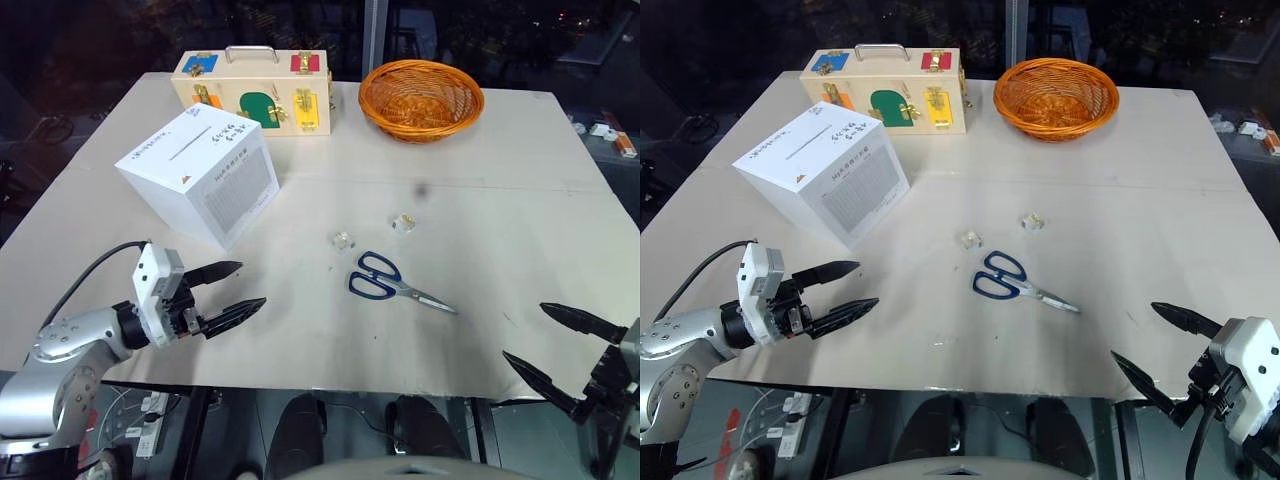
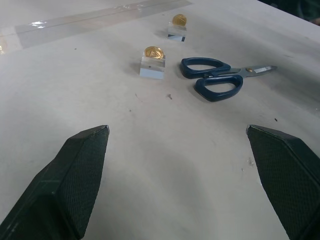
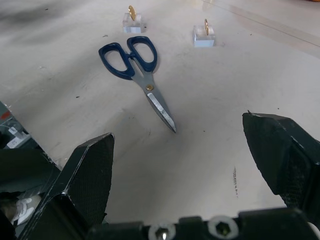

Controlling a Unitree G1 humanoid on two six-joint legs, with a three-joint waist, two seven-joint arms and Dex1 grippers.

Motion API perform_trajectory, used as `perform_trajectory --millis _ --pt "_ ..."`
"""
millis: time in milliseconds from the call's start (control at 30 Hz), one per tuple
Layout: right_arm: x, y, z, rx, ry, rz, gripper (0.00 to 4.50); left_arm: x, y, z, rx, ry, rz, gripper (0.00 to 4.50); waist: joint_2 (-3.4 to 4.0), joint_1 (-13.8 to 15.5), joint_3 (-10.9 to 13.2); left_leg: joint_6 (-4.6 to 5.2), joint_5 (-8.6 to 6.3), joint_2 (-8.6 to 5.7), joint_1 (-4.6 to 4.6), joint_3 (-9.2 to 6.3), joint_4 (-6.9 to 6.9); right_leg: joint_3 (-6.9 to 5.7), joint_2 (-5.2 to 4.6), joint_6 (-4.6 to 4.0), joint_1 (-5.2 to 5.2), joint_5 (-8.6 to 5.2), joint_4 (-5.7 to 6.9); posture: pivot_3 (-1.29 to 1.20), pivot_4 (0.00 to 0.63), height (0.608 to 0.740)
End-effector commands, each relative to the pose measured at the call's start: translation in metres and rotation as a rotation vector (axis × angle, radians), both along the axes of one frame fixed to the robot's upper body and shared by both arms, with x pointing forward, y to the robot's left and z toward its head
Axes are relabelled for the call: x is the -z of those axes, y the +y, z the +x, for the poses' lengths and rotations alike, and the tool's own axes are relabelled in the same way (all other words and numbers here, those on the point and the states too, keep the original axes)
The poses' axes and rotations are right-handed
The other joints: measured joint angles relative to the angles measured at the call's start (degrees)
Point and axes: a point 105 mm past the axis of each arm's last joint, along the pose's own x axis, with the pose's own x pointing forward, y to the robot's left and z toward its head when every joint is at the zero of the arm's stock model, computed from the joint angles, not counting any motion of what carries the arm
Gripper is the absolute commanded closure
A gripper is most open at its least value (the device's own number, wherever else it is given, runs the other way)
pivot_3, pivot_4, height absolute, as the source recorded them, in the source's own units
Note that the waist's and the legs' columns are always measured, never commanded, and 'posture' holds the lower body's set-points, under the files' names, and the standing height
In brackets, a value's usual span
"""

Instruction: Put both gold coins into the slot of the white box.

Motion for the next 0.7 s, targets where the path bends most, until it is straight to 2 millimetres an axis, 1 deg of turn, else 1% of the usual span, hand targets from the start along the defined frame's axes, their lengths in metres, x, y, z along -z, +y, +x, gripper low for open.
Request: perform_trajectory --millis 33,67,133,200,267,367,467,533,633,667,700 --pt "-0.004 0.012 0.014 -0.051 -0.047 -0.056 0.00 -0.017 -0.009 0.002 0.089 -0.050 0.013 0.01 -0.01 0.0 0.0 0.00 0.00 0.00 0.00 0.00 0.00 0.00 0.00 0.00 0.00 0.00 0.00 0.00 0.150 0.726" --pt "-0.006 0.024 0.026 -0.075 -0.065 -0.090 0.00 -0.025 -0.020 0.002 0.164 -0.062 0.007 0.01 -0.26 -0.4 0.0 0.00 0.00 0.00 0.03 0.01 -0.02 0.01 0.00 0.00 0.01 0.00 -0.01 0.00 0.150 0.726" --pt "-0.011 0.043 0.043 -0.110 -0.071 -0.107 0.00 -0.038 -0.033 -0.001 0.269 -0.071 -0.008 0.01 -0.30 -0.4 0.0 -0.02 0.04 0.02 0.09 0.00 0.04 0.05 0.07 -0.10 0.00 -0.04 0.03 0.00 0.150 0.726" --pt "-0.009 0.055 0.051 -0.145 0.002 -0.057 0.00 -0.044 -0.040 -0.008 0.345 -0.075 0.001 0.01 -0.25 -0.3 0.0 -0.03 0.04 0.03 0.15 -0.01 0.04 0.06 0.08 -0.12 0.02 -0.04 0.09 0.00 0.150 0.726" --pt "-0.005 0.066 0.062 -0.176 0.064 -0.046 0.00 -0.047 -0.046 -0.013 0.410 -0.086 0.028 0.01 -0.21 -0.1 0.0 -0.04 0.03 0.02 0.12 -0.02 -0.14 0.07 0.11 -0.11 -0.03 -0.03 0.05 0.00 0.150 0.726" --pt "0.011 0.076 0.081 -0.162 0.170 -0.087 0.00 -0.049 -0.054 -0.019 0.484 -0.102 0.060 0.01 -0.23 -0.1 0.0 -0.04 0.03 0.03 -0.13 -0.06 -0.22 0.05 0.16 -0.21 -0.27 -0.09 0.02 0.00 0.150 0.726" --pt "0.028 0.088 0.091 -0.192 0.257 -0.150 0.00 -0.049 -0.056 -0.022 0.525 -0.109 0.088 0.01 -0.20 0.0 0.0 -0.03 0.03 0.02 -0.43 -0.12 -0.24 0.02 0.17 -0.23 -0.55 -0.10 0.00 0.00 0.150 0.726" --pt "0.042 0.095 0.100 -0.179 0.317 -0.175 0.00 -0.049 -0.056 -0.021 0.523 -0.120 0.110 0.01 -0.20 -0.1 0.0 -0.03 0.03 0.03 -0.65 -0.13 -0.21 0.01 0.16 -0.23 -0.80 -0.11 0.02 0.00 0.150 0.726" --pt "0.059 0.107 0.102 -0.209 0.400 -0.216 0.00 -0.049 -0.056 -0.019 0.515 -0.127 0.115 0.01 -0.21 -0.1 0.0 -0.03 0.03 0.03 -0.99 -0.15 -0.13 0.00 0.17 -0.23 -1.13 -0.10 0.12 0.00 0.150 0.726" --pt "0.064 0.108 0.103 -0.211 0.416 -0.241 0.41 -0.050 -0.056 -0.019 0.513 -0.129 0.115 0.00 -0.24 -0.1 0.0 -0.03 0.03 0.03 -0.99 -0.16 -0.12 -0.01 0.17 -0.23 -1.13 -0.10 0.12 0.00 0.150 0.726" --pt "0.068 0.108 0.104 -0.210 0.426 -0.262 0.55 -0.050 -0.057 -0.019 0.512 -0.129 0.114 0.00 -0.28 -0.2 -0.1 -0.03 0.03 0.03 -0.99 -0.16 -0.13 -0.01 0.17 -0.22 -1.13 -0.10 0.12 0.00 0.150 0.726"
